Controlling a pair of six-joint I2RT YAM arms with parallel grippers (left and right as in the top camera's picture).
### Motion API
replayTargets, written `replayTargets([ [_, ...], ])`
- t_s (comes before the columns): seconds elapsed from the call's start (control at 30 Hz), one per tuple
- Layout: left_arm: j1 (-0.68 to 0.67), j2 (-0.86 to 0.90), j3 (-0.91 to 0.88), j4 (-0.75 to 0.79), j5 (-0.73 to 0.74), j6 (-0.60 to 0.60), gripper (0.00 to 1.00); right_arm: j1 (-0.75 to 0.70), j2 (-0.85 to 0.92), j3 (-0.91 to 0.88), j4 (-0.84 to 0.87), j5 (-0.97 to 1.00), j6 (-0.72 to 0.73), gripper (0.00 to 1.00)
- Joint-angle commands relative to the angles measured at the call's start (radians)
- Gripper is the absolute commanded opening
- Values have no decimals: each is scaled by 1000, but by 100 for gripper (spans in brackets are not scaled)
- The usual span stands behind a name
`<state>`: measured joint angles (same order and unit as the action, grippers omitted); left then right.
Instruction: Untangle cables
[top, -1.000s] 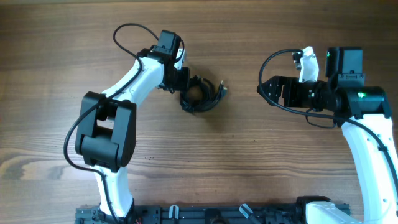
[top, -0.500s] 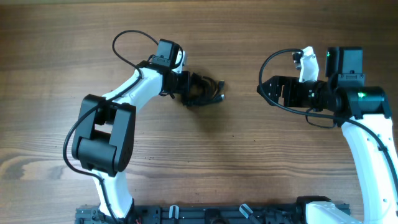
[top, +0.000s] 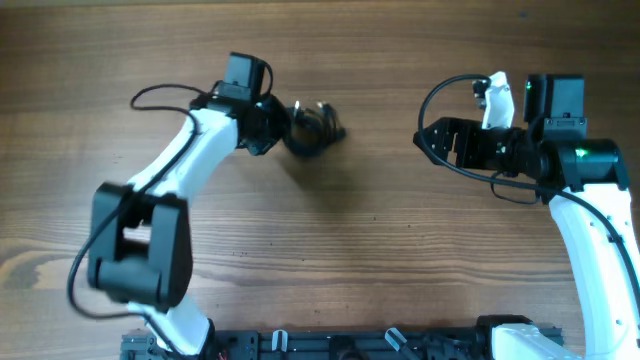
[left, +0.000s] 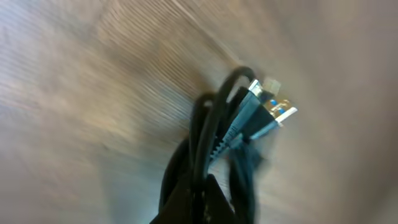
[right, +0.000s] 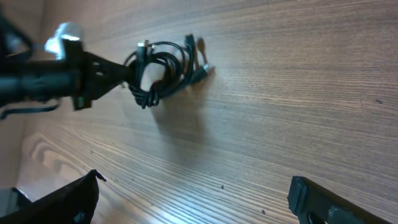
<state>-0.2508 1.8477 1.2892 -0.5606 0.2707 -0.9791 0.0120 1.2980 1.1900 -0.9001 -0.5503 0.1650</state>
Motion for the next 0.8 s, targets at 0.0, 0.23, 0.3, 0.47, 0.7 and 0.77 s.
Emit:
replayTargets([
  [0.0,-2,-79,1,3,200,-439,4,10,6,12,31,-63,56,100],
  [0.23,-2,-81,1,7,477,-898,4,154,6,12,167,-33,244,98],
  [0.3,-2,-81,1,8,538,-967,4,201,7,12,179,79,386,97],
  [0.47,-2,-81,1,8,600,-1087,4,294,42,12,237,137,468,85],
  [0.7,1,-81,1,26,642,-1120,4,357,164,12,259,169,544,78],
  [0.77,1,-81,1,26,560,-1025,4,352,179,12,252,170,538,78],
])
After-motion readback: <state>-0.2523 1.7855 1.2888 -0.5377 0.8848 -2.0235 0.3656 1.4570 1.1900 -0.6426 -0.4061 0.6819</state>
